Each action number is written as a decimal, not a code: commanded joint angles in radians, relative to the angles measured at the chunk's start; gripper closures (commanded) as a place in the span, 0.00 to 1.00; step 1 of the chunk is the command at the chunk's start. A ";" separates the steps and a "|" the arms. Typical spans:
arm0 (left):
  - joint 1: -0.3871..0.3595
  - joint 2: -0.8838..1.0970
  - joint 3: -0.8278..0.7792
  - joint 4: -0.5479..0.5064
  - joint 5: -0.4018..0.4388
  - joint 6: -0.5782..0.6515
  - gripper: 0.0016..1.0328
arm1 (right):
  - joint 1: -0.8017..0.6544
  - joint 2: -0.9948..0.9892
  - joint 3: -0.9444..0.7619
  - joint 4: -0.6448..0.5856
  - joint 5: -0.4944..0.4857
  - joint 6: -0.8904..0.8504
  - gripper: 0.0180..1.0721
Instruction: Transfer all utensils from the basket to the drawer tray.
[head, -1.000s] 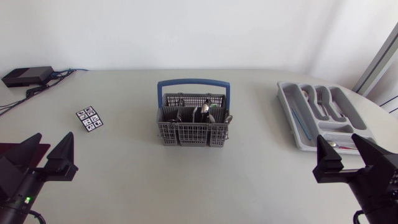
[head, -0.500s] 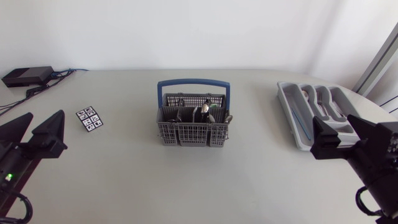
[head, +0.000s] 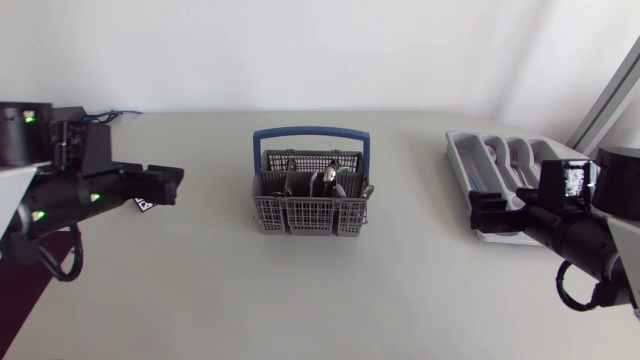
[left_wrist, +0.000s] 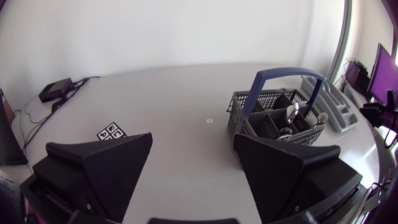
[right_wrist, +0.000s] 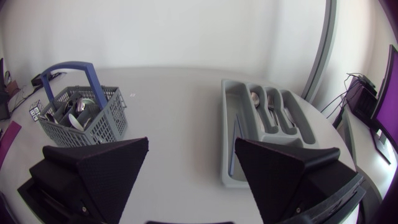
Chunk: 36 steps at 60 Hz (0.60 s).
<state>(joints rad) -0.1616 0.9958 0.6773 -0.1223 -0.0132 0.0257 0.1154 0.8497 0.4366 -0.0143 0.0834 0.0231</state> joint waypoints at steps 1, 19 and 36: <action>-0.072 0.099 0.070 -0.019 -0.071 0.161 0.11 | 0.036 0.035 0.050 -0.065 0.016 0.008 0.05; -0.176 0.256 0.191 -0.057 0.005 0.416 0.07 | 0.070 0.155 0.165 -0.322 -0.188 -0.157 0.05; -0.271 0.365 0.139 0.167 0.042 0.735 0.21 | 0.099 0.146 0.152 -0.300 -0.277 -0.218 0.05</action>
<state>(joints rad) -0.4152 1.3293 0.8322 0.0147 0.0219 0.6422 0.2012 1.0027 0.5900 -0.3325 -0.2016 -0.1387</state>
